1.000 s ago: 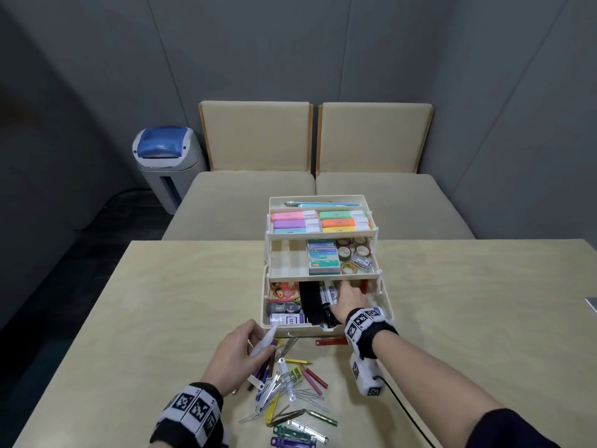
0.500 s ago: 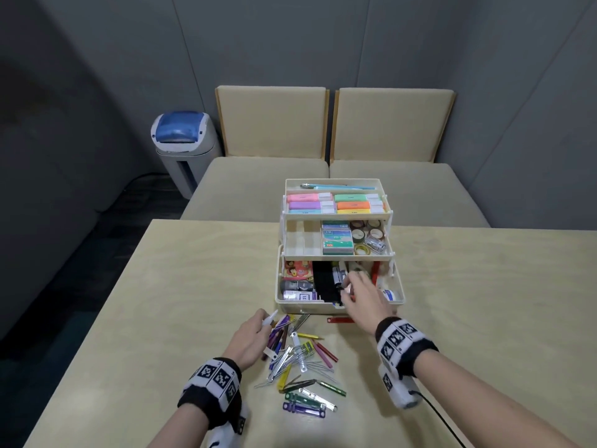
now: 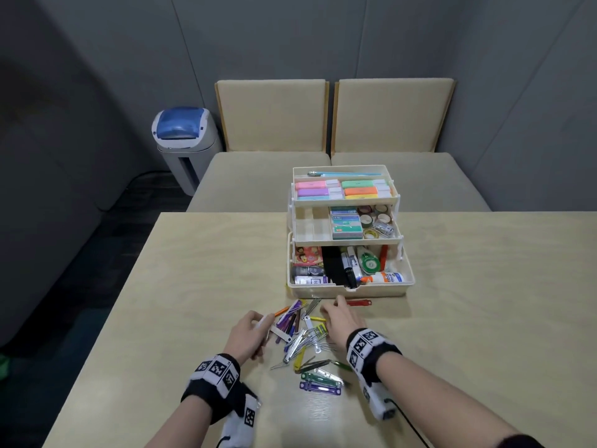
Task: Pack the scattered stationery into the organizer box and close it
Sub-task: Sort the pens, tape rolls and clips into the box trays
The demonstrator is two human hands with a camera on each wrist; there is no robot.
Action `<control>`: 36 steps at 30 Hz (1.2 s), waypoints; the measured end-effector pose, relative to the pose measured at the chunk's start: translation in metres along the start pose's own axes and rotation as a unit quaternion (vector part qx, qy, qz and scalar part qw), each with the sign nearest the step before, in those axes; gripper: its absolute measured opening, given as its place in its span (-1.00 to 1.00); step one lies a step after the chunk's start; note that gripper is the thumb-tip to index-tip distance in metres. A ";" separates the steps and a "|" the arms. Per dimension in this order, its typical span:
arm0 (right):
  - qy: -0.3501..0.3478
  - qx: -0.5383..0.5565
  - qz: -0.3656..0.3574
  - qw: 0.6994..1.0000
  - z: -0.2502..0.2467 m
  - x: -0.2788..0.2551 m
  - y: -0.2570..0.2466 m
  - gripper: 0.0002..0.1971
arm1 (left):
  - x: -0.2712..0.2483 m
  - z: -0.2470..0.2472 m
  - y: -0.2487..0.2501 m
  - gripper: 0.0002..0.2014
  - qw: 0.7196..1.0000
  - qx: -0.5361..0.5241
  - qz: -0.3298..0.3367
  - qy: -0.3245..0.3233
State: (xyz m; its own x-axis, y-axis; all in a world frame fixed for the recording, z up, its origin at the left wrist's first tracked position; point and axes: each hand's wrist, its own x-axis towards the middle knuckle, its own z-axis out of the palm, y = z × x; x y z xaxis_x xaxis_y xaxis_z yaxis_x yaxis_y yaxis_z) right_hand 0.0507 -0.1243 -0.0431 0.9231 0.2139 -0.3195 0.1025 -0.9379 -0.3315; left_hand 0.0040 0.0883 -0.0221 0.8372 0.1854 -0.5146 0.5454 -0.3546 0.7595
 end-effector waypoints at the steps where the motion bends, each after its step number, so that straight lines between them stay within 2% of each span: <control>1: 0.005 -0.012 0.000 1.000 0.000 0.003 -0.002 -0.77 | 0.000 -0.003 -0.002 -0.62 1.000 0.007 0.003 0.002; 7: -0.011 -0.041 0.021 0.999 0.000 0.009 -0.004 -0.79 | 0.000 -0.013 -0.007 -0.64 0.999 0.046 0.020 -0.002; 10: -0.008 -0.047 0.040 0.998 -0.003 0.003 0.004 -0.62 | 0.003 -0.011 -0.007 -0.66 0.997 0.064 0.029 -0.018; 12: 0.013 -0.036 0.052 0.998 -0.005 -0.002 0.009 -0.60 | 0.006 -0.009 -0.006 -0.65 0.997 0.069 0.035 -0.014; 16: 0.047 0.056 0.058 0.996 -0.005 -0.005 0.017 -0.90 | 0.008 -0.011 -0.007 -0.70 0.995 0.085 0.043 0.002; 18: 0.030 0.110 0.064 0.991 -0.008 -0.008 0.019 -0.88 | 0.012 -0.016 -0.010 -0.74 0.993 0.103 0.051 0.007; 21: -0.030 0.135 0.038 0.990 -0.011 -0.011 0.017 -0.62 | 0.016 -0.023 -0.014 -0.79 0.987 0.147 0.064 0.009; 22: -0.050 0.131 0.037 0.989 -0.013 -0.013 0.014 -0.63 | 0.017 -0.025 -0.014 -0.80 0.985 0.158 0.067 0.011; 25: -0.084 0.168 0.053 0.981 -0.011 -0.016 0.010 -0.82 | 0.018 -0.025 -0.011 -0.83 0.981 0.180 0.069 0.025; 27: -0.076 0.192 0.063 0.976 -0.009 -0.019 0.008 -0.96 | 0.019 -0.023 -0.010 -0.84 0.980 0.189 0.060 0.018; 32: -0.046 0.282 0.101 0.953 -0.010 -0.030 0.008 -0.92 | 0.025 -0.012 -0.013 -0.80 0.970 0.234 0.060 -0.001; 36: 0.003 0.220 0.137 0.966 -0.011 -0.032 0.029 -0.83 | 0.027 -0.005 -0.009 -0.82 0.970 0.232 0.074 0.006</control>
State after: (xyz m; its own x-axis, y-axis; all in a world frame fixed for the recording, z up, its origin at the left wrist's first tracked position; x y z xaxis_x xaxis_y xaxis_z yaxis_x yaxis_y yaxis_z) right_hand 0.0285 -0.1612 -0.0328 0.8955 -0.0278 -0.4442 -0.3113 -0.7524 -0.5805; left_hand 0.0218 0.1010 -0.0407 0.9070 0.1098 -0.4066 0.3435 -0.7513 0.5634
